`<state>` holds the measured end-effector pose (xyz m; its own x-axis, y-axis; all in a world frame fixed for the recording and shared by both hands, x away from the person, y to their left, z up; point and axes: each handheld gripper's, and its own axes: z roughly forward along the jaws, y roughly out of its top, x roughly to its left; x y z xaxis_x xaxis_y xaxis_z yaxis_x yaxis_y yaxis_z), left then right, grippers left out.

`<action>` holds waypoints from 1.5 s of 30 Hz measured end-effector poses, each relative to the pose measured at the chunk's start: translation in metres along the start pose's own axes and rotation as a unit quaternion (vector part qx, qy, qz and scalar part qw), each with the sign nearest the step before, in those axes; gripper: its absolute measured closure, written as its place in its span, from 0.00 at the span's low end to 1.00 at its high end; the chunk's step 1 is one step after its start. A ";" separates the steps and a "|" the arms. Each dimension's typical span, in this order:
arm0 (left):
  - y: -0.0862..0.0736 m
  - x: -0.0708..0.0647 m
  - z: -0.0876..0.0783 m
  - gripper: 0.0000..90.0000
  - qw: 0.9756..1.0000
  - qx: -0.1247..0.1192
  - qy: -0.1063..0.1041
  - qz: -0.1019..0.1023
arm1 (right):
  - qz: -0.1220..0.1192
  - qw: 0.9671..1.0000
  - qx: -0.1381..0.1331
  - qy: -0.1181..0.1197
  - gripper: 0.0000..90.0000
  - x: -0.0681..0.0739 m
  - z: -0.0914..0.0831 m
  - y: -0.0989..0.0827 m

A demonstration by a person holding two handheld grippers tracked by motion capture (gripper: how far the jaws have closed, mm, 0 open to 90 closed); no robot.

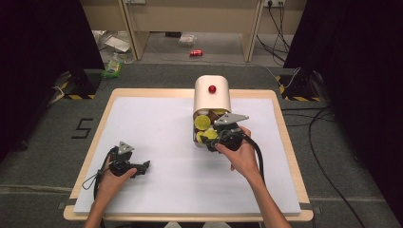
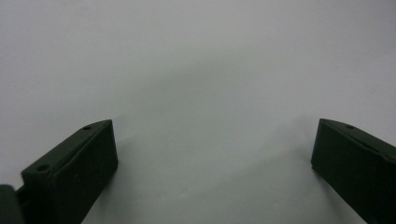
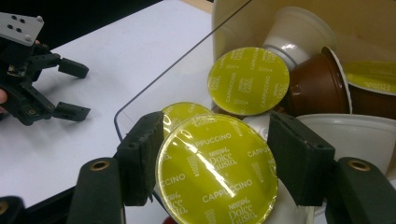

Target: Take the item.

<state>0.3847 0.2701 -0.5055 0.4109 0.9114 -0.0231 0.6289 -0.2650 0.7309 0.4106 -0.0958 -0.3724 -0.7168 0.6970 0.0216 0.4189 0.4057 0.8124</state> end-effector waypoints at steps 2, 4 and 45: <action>0.000 0.000 0.000 0.00 1.000 0.000 0.000 0.000 | 0.005 1.000 -0.002 0.001 0.39 -0.001 -0.001 0.000; 0.000 0.000 0.000 0.00 1.000 0.000 0.000 0.000 | 0.007 1.000 -0.001 -0.005 0.37 -0.001 -0.002 -0.001; 0.000 0.000 0.000 0.00 1.000 0.000 0.000 0.000 | 0.006 0.999 -0.046 -0.026 0.43 -0.009 -0.038 0.006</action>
<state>0.3846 0.2702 -0.5055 0.4111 0.9113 -0.0234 0.6291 -0.2651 0.7307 0.3984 -0.1220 -0.3456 -0.6812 0.7321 0.0031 0.3730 0.3435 0.8619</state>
